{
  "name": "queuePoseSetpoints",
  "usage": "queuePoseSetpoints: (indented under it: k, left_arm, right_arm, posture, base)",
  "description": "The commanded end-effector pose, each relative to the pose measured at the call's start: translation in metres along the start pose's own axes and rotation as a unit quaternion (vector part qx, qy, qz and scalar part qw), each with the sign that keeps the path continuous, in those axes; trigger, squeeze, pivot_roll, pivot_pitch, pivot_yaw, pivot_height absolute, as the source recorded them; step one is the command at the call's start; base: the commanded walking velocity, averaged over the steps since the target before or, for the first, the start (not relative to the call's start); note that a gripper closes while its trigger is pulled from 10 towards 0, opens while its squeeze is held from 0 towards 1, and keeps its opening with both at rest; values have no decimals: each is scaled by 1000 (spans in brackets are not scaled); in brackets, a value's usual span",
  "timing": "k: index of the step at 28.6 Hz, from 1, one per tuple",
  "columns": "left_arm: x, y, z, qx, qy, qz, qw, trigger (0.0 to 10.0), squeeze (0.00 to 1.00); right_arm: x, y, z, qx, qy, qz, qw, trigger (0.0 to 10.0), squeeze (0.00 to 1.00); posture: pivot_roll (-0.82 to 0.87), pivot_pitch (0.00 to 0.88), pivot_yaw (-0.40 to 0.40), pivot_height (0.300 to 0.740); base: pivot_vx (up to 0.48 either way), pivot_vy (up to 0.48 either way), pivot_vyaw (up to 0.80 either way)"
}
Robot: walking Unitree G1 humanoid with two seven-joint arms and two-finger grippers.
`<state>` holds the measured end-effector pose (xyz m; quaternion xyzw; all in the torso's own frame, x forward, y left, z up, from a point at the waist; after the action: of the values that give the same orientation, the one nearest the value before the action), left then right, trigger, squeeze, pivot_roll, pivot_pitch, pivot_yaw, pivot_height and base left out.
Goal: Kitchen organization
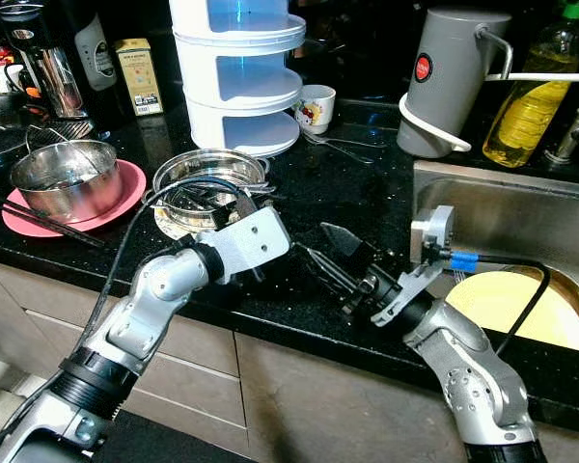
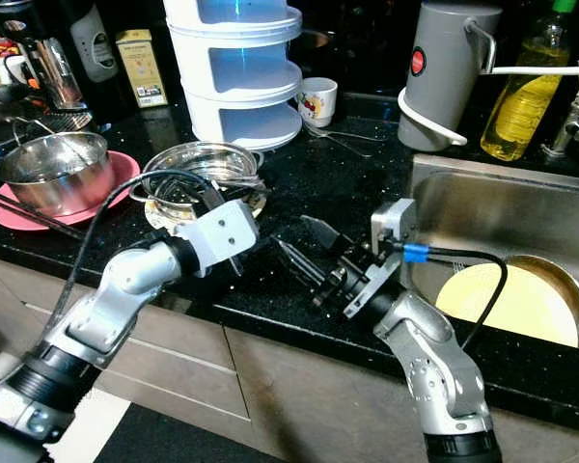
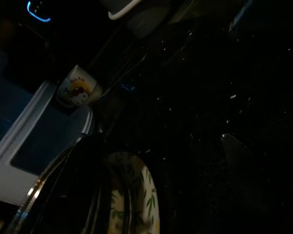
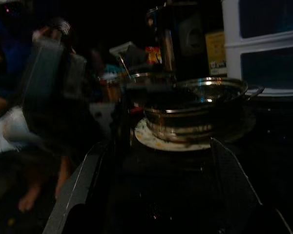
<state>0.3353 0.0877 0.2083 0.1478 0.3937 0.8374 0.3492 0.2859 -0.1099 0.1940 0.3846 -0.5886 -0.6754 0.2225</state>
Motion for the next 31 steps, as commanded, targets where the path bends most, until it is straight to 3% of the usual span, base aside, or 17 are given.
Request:
queuePoseSetpoints:
  k: [1,5,7,15,31]
  left_arm:
    - [4,-1,-2,-25,-12,12,1000,10000,0]
    - [10,-3,5,-48,-7,27,998,10000,0]
    - [20,-5,17,-71,8,47,996,10000,0]
    - [40,-21,34,-90,35,89,991,10000,0]
    - [37,-35,58,-121,64,106,985,10000,0]
  right_arm:
    - [1,-7,-5,13,-18,21,1000,10000,0]
    - [2,-14,-12,27,-42,40,998,10000,0]
    - [4,-17,-15,29,-56,48,997,10000,0]
    - [5,-18,-20,33,-73,50,995,10000,0]
    - [15,-15,-19,34,-85,57,994,10000,0]
  posture:
    - [-10,0,-4,740]
    - [-8,0,1,740]
    - [-4,0,3,740]
    - [3,0,-4,740]
    - [-40,0,-6,740]
  base:
    - [0,0,0]
    - [0,0,0]
    - [0,0,0]
    - [0,0,0]
    - [0,0,0]
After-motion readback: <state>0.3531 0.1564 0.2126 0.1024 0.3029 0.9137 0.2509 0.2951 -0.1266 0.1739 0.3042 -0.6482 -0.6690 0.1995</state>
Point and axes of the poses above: a point about 5 cm out from each wrist's last joint towards the gripper, its own x axis pointing back from the gripper into the wrist, its own y axis along the axis of the wrist's last joint, z = x × y, the point moved 2 cm from there along -x, pointing out of the wrist towards the gripper, and after that the axes turned 7 degrees about x, right-handed, at the moved point
